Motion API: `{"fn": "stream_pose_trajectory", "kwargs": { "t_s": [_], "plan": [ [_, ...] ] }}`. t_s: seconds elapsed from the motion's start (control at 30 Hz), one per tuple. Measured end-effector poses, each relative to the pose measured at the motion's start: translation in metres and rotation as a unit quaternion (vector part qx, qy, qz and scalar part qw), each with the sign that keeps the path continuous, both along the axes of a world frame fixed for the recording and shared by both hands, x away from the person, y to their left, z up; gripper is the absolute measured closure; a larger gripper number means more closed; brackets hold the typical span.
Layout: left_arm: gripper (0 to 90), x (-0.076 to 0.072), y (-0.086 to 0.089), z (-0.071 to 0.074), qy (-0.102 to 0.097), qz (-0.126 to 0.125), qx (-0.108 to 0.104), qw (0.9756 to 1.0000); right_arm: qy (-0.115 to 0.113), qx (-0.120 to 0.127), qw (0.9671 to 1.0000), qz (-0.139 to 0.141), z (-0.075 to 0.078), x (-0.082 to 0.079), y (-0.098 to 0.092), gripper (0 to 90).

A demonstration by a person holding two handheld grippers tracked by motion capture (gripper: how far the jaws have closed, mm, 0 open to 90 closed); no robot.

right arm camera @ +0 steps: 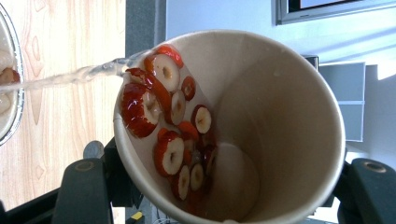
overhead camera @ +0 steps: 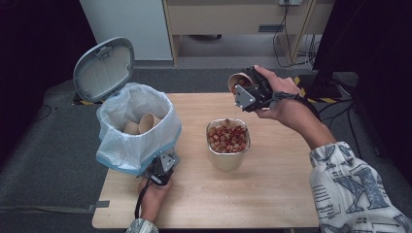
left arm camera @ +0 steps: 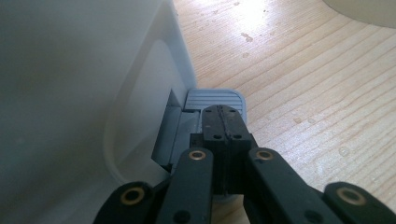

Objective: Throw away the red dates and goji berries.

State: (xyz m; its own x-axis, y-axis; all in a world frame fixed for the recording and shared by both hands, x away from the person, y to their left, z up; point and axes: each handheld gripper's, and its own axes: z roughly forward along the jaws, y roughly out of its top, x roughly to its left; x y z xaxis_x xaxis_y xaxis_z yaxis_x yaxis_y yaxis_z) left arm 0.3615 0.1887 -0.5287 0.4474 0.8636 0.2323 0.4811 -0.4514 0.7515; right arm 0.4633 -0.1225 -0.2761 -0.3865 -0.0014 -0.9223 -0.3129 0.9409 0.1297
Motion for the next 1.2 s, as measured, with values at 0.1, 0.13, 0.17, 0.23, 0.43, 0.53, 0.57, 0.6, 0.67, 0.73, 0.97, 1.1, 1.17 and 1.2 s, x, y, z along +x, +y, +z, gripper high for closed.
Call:
{"fn": "stream_pose_trajectory", "kwargs": {
  "t_s": [0.1, 0.13, 0.17, 0.23, 0.43, 0.53, 0.57, 0.6, 0.67, 0.73, 0.97, 1.1, 1.17, 1.2],
  "plan": [
    [89.3, 0.0, 0.0, 0.0, 0.0, 0.0, 0.0, 1.0, -0.003, -0.004, 1.0, 0.0, 0.0, 0.0, 0.001, 31.2],
    [89.3, 0.0, 0.0, 0.0, 0.0, 0.0, 0.0, 1.0, -0.003, -0.005, 1.0, 0.0, 0.0, 0.0, 0.001, 31.2],
    [89.3, 0.0, 0.0, 0.0, 0.0, 0.0, -0.001, 1.0, -0.007, -0.008, 0.9999, 0.001, 0.001, -0.001, 0.002, 31.2],
    [89.3, 0.0, 0.0, 0.0, 0.0, 0.0, 0.0, 1.0, -0.011, -0.014, 0.9998, 0.004, 0.003, -0.002, 0.003, 31.3],
    [89.3, 0.0, 0.0, 0.0, 0.0, 0.0, 0.0, 1.0, -0.048, -0.082, 0.9955, 0.002, 0.002, -0.006, 0.008, 31.3],
    [89.3, 0.0, 0.0, 0.0, 0.0, 0.0, -0.001, 1.0, -0.055, -0.096, 0.9939, 0.001, 0.0, -0.005, 0.009, 31.3],
    [89.3, 0.0, 0.0, 0.0, 0.0, 0.0, -0.001, 1.0, -0.055, -0.096, 0.9939, 0.001, 0.0, -0.005, 0.009, 31.3],
    [89.3, 0.0, 0.0, 0.0, 0.0, 0.0, -0.001, 1.0, -0.056, -0.097, 0.9937, 0.0, 0.0, -0.005, 0.009, 31.3],
    [89.3, 0.0, 0.0, 0.0, 0.0, 0.0, -0.001, 1.0, -0.058, -0.097, 0.9936, 0.001, 0.0, -0.006, 0.01, 31.2],
    [89.3, 0.0, 0.0, 0.0, 0.0, 0.0, -0.001, 1.0, -0.058, -0.096, 0.9937, 0.001, 0.001, -0.007, 0.011, 31.2],
    [89.3, 0.0, 0.0, 0.0, 0.0, 0.0, -0.001, 1.0, -0.061, -0.096, 0.9934, 0.002, 0.003, -0.009, 0.011, 31.2],
    [89.3, 0.0, 0.0, 0.0, 0.0, 0.0, -0.001, 1.0, -0.067, -0.099, 0.9928, 0.003, 0.006, -0.01, 0.01, 31.2],
    [89.3, 0.0, 0.0, 0.0, 0.0, 0.001, 0.0, 1.0, -0.076, -0.108, 0.9912, -0.001, 0.006, -0.011, 0.01, 31.3],
    [89.3, 0.0, 0.0, 0.0, 0.0, 0.0, 0.0, 1.0, -0.093, -0.137, 0.9862, -0.002, 0.006, -0.011, 0.012, 31.4]
  ]
}}
